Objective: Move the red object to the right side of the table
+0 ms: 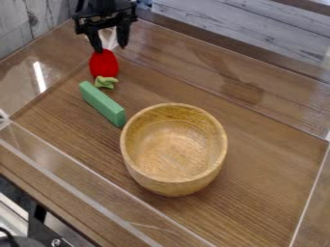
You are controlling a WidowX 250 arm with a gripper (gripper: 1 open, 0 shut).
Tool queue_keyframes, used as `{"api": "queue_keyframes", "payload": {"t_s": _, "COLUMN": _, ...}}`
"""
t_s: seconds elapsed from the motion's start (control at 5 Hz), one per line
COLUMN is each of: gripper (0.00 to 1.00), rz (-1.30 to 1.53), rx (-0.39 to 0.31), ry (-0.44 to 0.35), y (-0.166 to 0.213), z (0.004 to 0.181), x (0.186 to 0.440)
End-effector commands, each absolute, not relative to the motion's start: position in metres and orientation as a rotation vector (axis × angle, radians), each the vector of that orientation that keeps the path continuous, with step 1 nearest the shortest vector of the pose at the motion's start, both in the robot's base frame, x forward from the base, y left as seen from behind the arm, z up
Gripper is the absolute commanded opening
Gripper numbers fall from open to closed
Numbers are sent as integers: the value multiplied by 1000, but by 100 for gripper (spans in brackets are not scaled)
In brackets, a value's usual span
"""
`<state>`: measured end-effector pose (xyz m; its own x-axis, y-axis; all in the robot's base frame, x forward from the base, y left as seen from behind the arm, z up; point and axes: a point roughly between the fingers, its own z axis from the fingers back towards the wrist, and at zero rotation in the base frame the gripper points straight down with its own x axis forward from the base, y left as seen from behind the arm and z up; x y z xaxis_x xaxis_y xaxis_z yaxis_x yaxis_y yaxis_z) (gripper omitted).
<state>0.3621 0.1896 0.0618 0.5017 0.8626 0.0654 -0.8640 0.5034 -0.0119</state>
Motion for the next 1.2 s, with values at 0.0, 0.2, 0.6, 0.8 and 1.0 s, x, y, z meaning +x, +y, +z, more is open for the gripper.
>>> {"api": "queue_keyframes", "payload": {"t_s": 0.0, "gripper": 0, "rz": 1050, "rx": 29, "ry": -122, "y": 184, "z": 71, "x": 371}}
{"api": "queue_keyframes", "payload": {"t_s": 0.2, "gripper": 0, "rz": 1031, "rx": -4, "ry": -129, "y": 171, "z": 92, "x": 372}}
{"api": "queue_keyframes", "payload": {"t_s": 0.6, "gripper": 0, "rz": 952, "rx": -53, "ry": -136, "y": 155, "z": 115, "x": 372}}
{"api": "queue_keyframes", "payload": {"t_s": 0.8, "gripper": 100, "rz": 898, "rx": -41, "ry": -132, "y": 158, "z": 102, "x": 372}}
{"api": "queue_keyframes", "payload": {"t_s": 1.0, "gripper": 100, "rz": 842, "rx": -28, "ry": -128, "y": 162, "z": 89, "x": 371}}
